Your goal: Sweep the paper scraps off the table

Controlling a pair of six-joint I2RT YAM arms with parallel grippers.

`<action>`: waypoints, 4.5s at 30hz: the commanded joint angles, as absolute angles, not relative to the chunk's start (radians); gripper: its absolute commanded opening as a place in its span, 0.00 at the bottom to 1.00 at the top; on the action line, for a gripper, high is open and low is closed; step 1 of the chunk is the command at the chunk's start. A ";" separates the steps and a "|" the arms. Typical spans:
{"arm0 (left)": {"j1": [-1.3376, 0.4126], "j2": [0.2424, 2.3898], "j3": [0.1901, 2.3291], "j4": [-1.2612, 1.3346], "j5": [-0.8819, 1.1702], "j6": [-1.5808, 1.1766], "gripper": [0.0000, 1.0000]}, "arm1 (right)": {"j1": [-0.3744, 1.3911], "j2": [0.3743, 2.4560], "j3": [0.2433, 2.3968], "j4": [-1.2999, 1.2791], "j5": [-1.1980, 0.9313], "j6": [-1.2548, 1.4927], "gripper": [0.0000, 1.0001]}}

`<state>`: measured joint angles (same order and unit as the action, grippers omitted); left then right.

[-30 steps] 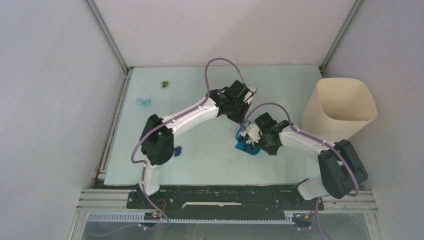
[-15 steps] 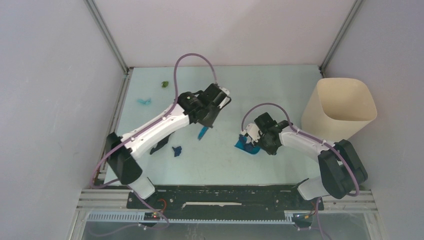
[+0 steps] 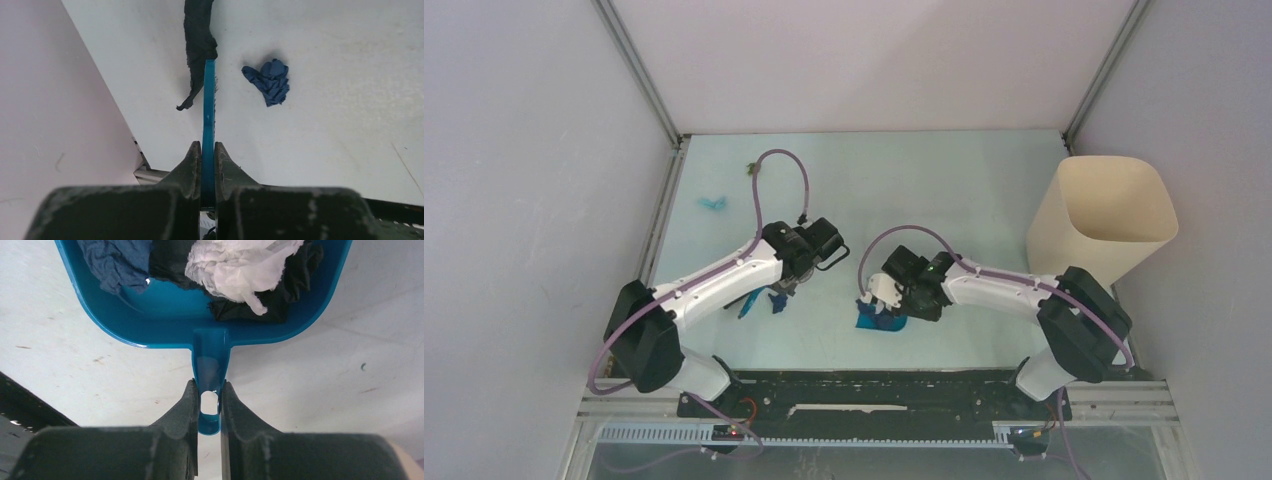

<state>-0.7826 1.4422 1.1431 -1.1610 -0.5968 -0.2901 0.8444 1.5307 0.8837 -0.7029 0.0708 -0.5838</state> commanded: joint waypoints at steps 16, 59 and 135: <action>-0.729 1.489 1.072 -0.898 -0.390 -0.322 0.00 | 1.026 1.748 1.089 -0.806 0.061 -0.598 0.11; -0.769 1.287 1.194 -0.894 -0.151 -0.406 0.00 | 1.010 1.717 1.092 -0.804 0.073 -0.589 0.10; -0.414 0.995 0.801 -0.506 -0.178 -0.261 0.00 | 0.294 1.299 1.619 -1.251 -0.157 -0.727 0.07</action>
<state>-0.4221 0.9897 0.7986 -0.5396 -0.1978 -0.2790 0.3828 1.3613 1.5700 -1.1530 -0.1452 -0.6849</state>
